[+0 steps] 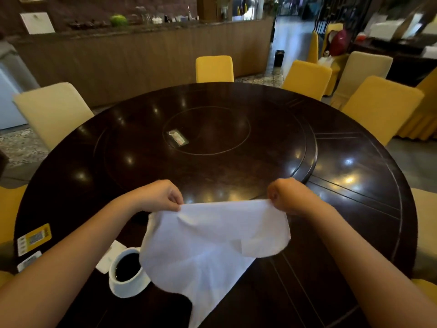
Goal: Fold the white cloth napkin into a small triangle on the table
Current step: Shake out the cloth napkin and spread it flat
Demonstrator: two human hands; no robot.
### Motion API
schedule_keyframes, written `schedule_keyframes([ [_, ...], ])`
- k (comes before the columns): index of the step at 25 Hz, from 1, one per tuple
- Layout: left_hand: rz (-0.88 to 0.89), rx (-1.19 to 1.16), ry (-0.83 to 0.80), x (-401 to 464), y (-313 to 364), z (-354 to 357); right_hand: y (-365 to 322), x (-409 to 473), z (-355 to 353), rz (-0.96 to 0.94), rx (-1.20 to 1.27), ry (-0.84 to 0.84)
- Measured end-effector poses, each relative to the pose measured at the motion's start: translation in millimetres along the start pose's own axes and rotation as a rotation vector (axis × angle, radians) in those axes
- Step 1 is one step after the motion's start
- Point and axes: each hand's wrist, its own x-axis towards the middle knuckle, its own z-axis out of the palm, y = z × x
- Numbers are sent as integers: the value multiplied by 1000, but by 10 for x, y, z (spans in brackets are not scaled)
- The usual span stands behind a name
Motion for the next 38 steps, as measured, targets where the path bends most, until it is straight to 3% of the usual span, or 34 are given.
schedule_keyframes([
  [2,-66,102,185,161,-49,-192,27,265,-121,44,38,220],
  [5,-119,96,591,301,50,-731,37,553,-607,19,88,598],
  [9,206,278,1213,119,319,-1344,64,578,-1295,-140,67,1099],
  [12,335,439,1477,-149,433,-1179,161,338,-1335,-307,15,1271],
  [15,359,458,1434,-290,246,-511,331,63,-842,-450,-23,1172],
  [18,391,409,1306,-278,-84,358,501,-202,-122,-505,-6,967],
  [23,307,263,905,-115,-590,1741,701,-524,1221,-460,26,566],
  [28,168,187,621,-112,-789,2680,786,-793,2248,-326,93,273],
  [34,99,88,514,-298,-763,3196,907,-1085,2813,-175,97,253],
  [38,62,30,550,-369,-746,3280,972,-1203,2920,-222,67,327],
])
